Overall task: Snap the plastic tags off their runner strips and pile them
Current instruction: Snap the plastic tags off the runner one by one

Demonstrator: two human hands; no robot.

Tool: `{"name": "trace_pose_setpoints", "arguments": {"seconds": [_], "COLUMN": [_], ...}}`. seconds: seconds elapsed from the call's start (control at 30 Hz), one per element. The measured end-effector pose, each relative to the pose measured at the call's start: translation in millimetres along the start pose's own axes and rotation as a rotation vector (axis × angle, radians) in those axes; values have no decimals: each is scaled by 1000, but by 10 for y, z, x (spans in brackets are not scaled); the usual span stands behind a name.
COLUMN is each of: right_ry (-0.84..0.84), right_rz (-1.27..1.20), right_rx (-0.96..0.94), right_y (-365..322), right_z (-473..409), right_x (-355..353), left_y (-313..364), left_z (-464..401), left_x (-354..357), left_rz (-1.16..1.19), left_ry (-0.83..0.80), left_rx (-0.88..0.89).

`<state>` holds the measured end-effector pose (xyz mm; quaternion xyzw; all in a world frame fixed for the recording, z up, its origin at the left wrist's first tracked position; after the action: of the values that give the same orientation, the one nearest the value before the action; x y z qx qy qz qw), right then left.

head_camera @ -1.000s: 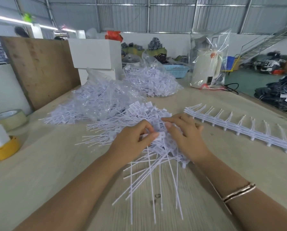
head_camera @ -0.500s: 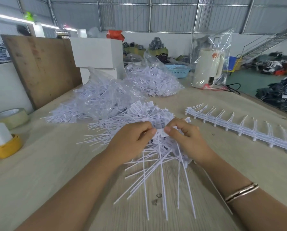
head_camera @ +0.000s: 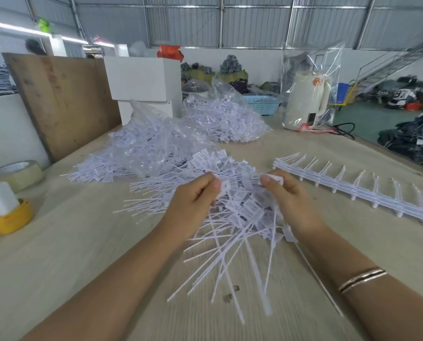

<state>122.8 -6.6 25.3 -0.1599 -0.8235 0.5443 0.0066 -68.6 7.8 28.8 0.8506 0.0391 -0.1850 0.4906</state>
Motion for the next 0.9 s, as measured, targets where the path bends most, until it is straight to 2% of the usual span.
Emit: {"name": "trace_pose_setpoints", "arguments": {"seconds": [0.13,0.2,0.3,0.37,0.47,0.53,0.7,0.83,0.9], "right_ry": [-10,21,19,-126,-314,-364,-269,-357,-336], "right_rz": [567,707,603,531,568,465,153,247,268], "right_rx": [-102,-100,-227,-292,-252,-205,-230,-193,-185], "right_y": [33,34,-91,-189,-178,-149,-245,-194,-189], "right_z": [-36,-23,28,87,106,74,78,114,116], "right_x": [120,114,140,263,367,327,236,323,365], "left_y": [20,25,50,89,126,112,23,18,10], "left_z": [1,-5,13,38,44,30,-14,-2,-7], "left_x": [-7,-23,34,96,131,101,47,102,112], "left_rz": [-13,-64,-147,-145,-141,-130,-172,22,126], "left_ry": [-19,-19,-89,-144,-157,-121,-89,-92,-77], "left_rx": [-27,-39,-3,47,98,90,-46,-121,-174]}}
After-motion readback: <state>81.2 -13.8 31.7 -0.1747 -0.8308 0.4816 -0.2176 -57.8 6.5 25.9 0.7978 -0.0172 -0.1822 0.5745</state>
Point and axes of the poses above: each hand's wrist, its own z-axis away from the middle knuckle, its own x-axis out of the palm, y = z × x, the point moved 6 cm from there along -z, towards the middle knuckle, and after that the axes turned 2 degrees about -x, right-handed, at the moved point
